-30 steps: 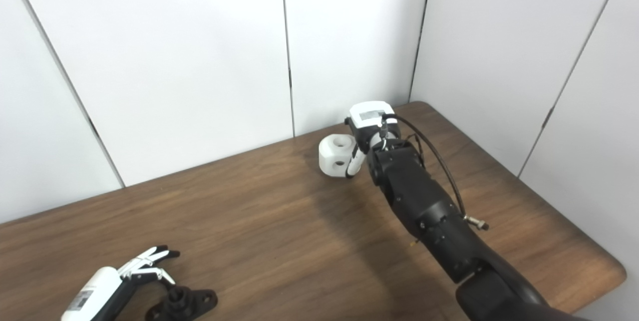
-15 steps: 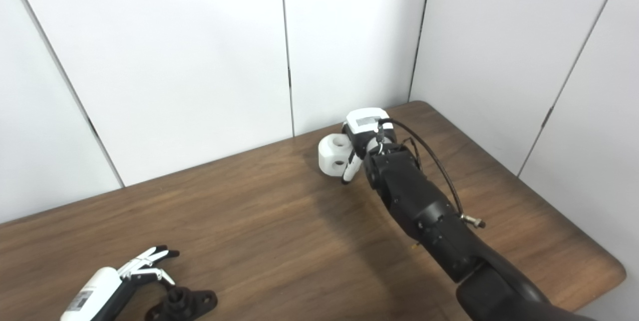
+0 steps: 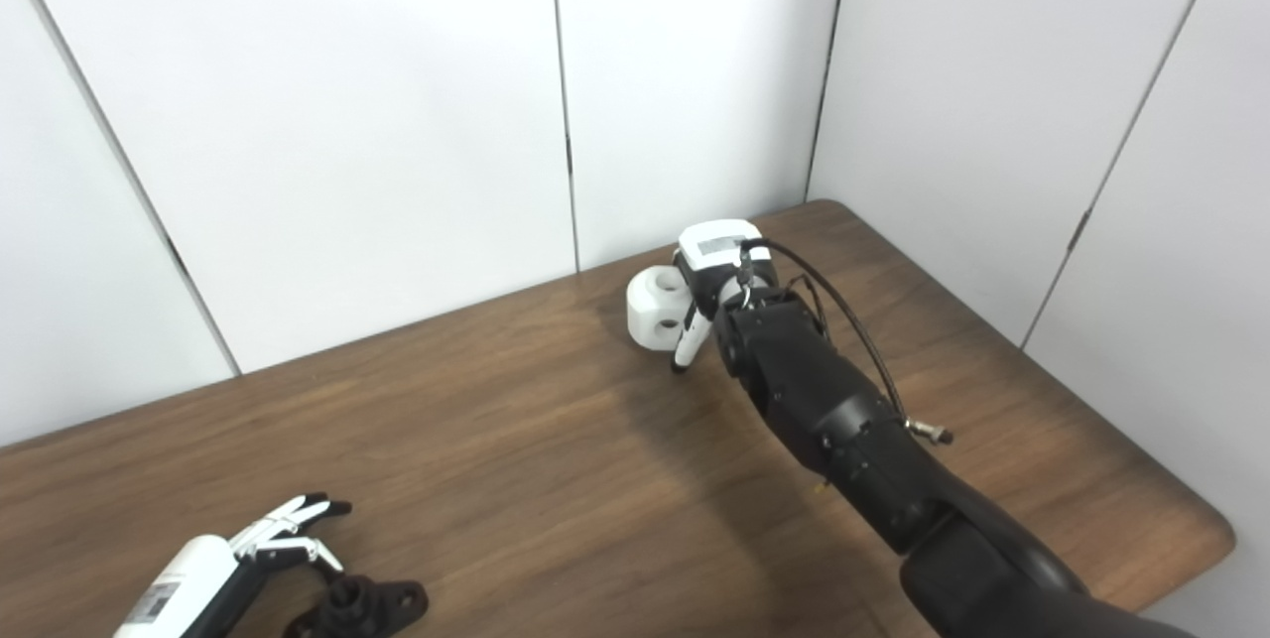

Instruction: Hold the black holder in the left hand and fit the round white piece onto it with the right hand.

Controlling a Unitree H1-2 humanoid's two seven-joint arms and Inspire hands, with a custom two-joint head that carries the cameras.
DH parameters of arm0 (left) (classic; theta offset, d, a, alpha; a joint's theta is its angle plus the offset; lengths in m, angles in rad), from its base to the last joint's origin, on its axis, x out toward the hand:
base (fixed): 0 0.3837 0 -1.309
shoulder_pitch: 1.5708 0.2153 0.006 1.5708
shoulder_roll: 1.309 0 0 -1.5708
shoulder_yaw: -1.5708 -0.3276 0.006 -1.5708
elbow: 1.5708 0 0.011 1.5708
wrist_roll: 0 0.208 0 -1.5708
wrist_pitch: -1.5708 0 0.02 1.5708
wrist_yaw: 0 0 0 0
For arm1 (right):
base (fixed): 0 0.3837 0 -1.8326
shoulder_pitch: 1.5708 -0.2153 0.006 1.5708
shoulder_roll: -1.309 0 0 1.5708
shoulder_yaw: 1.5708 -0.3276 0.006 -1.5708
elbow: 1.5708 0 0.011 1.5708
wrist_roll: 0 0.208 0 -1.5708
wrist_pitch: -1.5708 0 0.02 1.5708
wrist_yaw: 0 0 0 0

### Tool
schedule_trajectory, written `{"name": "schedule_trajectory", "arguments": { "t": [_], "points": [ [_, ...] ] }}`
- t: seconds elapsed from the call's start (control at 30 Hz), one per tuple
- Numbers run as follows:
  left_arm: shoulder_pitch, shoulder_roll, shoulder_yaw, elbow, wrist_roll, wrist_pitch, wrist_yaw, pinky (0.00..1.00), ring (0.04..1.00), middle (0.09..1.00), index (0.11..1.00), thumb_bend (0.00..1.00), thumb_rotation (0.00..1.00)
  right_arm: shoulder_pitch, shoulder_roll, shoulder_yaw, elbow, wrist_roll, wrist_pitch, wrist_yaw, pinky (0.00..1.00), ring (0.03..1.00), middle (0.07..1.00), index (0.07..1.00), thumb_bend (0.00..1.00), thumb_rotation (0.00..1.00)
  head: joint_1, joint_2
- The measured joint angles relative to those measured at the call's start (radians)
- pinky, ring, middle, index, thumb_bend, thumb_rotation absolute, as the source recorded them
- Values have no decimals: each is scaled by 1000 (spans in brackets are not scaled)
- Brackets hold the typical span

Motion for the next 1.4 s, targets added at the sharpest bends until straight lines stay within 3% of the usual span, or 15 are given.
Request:
{"name": "schedule_trajectory", "arguments": {
  "t": [0.1,0.13,0.17,0.23,0.43,0.7,0.9,1.03,1.07,1.17,1.23,1.27,1.3,1.37,1.4],
  "points": [
    [2,1,0,-5,0,3,-1,851,938,889,489,523,55,0,1,-1,12,21,0,-42,944,912,857,617,815,285,2,2],
    [3,2,0,-8,0,5,-2,853,941,890,489,523,55,0,4,-2,15,32,-1,-58,944,900,838,555,671,222,2,2],
    [3,3,0,-11,0,7,-5,855,943,891,489,523,55,1,9,-2,18,38,-1,-76,944,894,828,524,597,190,3,3],
    [4,4,0,-17,0,12,-11,852,938,887,489,523,55,1,18,-4,22,58,-5,-120,942,855,773,492,534,157,8,6],
    [11,5,4,-45,0,23,-38,840,932,886,489,523,54,7,36,-4,42,101,-8,-225,950,825,738,483,517,145,11,12],
    [17,5,10,-81,0,46,-70,813,918,880,488,522,52,12,36,0,44,121,-7,-267,941,818,737,482,518,145,26,21],
    [26,2,20,-95,0,44,-75,778,899,866,488,522,52,34,35,-4,14,158,-18,-296,904,801,727,483,520,144,86,37],
    [34,0,24,-103,0,44,-75,783,898,867,488,522,52,72,27,-5,-93,190,-26,-255,869,817,744,483,521,145,176,58],
    [35,-1,25,-103,0,44,-75,777,896,867,488,523,52,78,24,-4,-130,194,-26,-237,865,822,749,483,521,145,233,58],
    [32,-9,26,-97,13,43,-70,779,899,871,488,523,54,83,9,0,-214,205,-28,-184,848,822,758,483,522,144,256,58],
    [33,-17,26,-91,15,41,-63,786,902,874,488,523,55,86,0,2,-268,205,-28,-147,847,827,763,483,522,144,322,67],
    [33,-21,26,-85,16,39,-59,788,903,873,487,524,55,89,-3,4,-294,205,-29,-130,847,828,763,483,522,144,340,74],
    [32,-28,26,-76,16,34,-50,801,909,876,487,524,56,91,-5,7,-313,205,-29,-110,847,832,764,483,522,145,415,101],
    [33,-40,23,-63,18,30,-37,836,928,891,488,524,58,97,-7,16,-360,209,-35,-70,850,838,764,483,522,144,486,124],
    [32,-47,21,-53,18,27,-28,850,936,898,488,524,58,103,-9,18,-388,215,-41,-46,852,839,764,483,522,143,486,124]
  ]
}}
